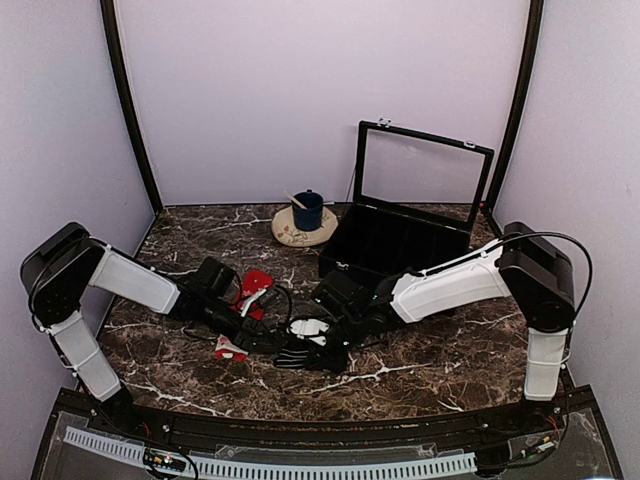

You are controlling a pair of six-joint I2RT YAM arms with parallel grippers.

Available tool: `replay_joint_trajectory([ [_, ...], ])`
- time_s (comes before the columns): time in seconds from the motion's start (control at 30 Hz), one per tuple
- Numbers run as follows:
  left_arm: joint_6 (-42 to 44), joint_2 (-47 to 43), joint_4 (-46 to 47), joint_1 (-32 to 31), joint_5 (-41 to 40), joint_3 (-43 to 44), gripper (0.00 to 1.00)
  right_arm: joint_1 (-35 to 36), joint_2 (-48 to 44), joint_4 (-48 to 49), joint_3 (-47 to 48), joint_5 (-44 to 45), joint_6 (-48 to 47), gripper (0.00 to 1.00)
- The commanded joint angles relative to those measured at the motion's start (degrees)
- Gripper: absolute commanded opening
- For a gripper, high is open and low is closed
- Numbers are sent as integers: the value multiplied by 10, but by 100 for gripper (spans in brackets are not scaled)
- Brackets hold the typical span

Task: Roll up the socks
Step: Roll the sock at the center of the board.

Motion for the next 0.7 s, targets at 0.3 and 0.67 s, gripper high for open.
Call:
replay_joint_trajectory([
  [0.3,38,-134,161,-44,-117,-102,39,-41,20,-76,25,-123,39,0],
  [0.67,129,-157,155,-152,-242,-116,40,-72,61,-135,76,-204,39,0],
])
